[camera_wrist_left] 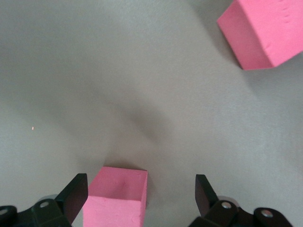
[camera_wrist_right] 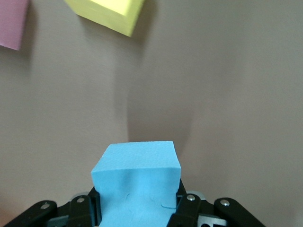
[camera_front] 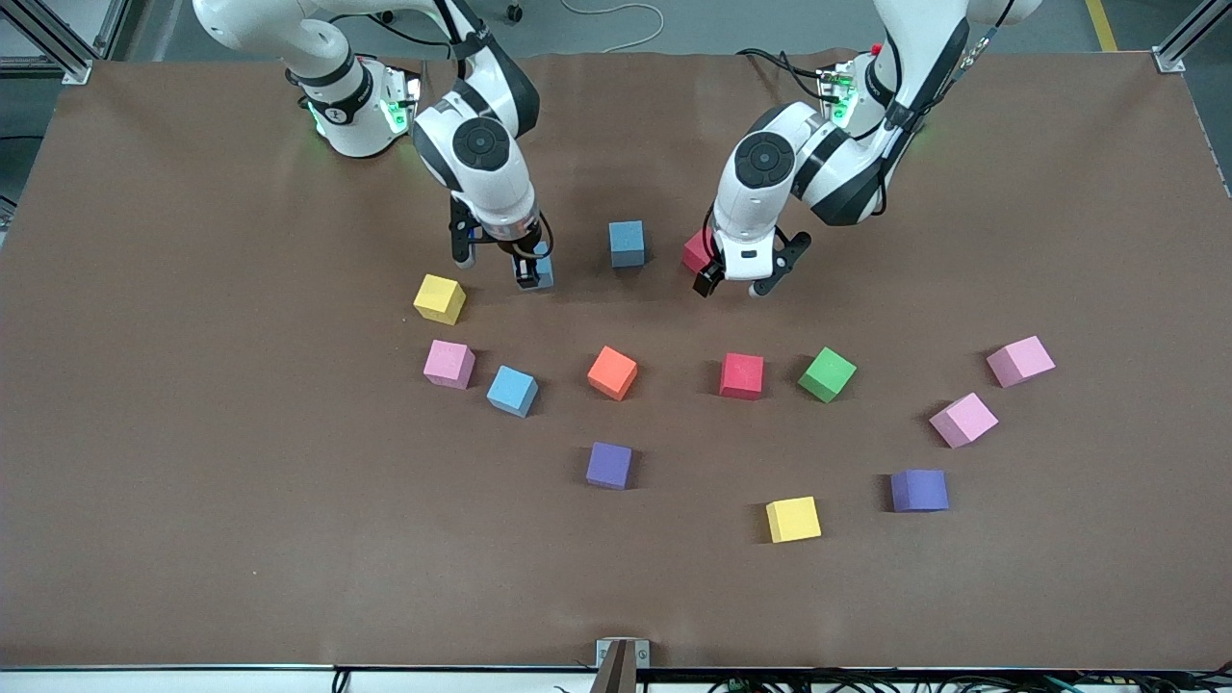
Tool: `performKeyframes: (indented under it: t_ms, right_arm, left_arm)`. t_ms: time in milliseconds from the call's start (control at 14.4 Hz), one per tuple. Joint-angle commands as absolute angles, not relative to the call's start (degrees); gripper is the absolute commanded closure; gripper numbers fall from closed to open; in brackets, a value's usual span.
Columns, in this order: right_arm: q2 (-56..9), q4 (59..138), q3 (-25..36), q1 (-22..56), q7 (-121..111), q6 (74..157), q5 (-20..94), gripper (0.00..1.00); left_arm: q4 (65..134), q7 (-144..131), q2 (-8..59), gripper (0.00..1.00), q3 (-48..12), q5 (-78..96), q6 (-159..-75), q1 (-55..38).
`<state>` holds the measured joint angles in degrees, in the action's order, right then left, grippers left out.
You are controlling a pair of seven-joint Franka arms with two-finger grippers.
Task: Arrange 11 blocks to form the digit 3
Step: 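Carry the blue cube with the right gripper while the left gripper carries red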
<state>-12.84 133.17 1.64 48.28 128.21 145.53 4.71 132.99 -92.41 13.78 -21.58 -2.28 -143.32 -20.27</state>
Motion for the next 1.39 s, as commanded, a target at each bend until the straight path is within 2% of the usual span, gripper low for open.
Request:
performKeyframes:
  t_ms: [0, 488, 766, 1324]
  right_arm:
    - [-11.42, 134.91, 1.85, 51.06, 135.07, 147.83, 4.92, 1.00]
    - [-15.90, 134.48, 1.76, 54.93, 139.92, 152.49, 4.92, 1.00]
    - [-19.06, 132.11, 1.76, 57.73, 139.83, 152.32, 4.92, 1.00]
    - [-22.49, 127.45, 1.76, 58.01, 139.92, 151.61, 4.92, 1.00]
  left_arm:
    - [134.91, -92.72, 14.67, 0.00, -22.24, -0.79, -147.12, -19.86]
    - [136.32, -92.81, 15.47, 0.00, -23.20, -0.70, -147.66, -20.21]
    - [136.76, -92.81, 15.56, 0.00, -23.64, -0.70, -147.74, -20.21]
    - [137.81, -92.81, 16.00, 0.00, -25.31, 1.05, -147.83, -20.39]
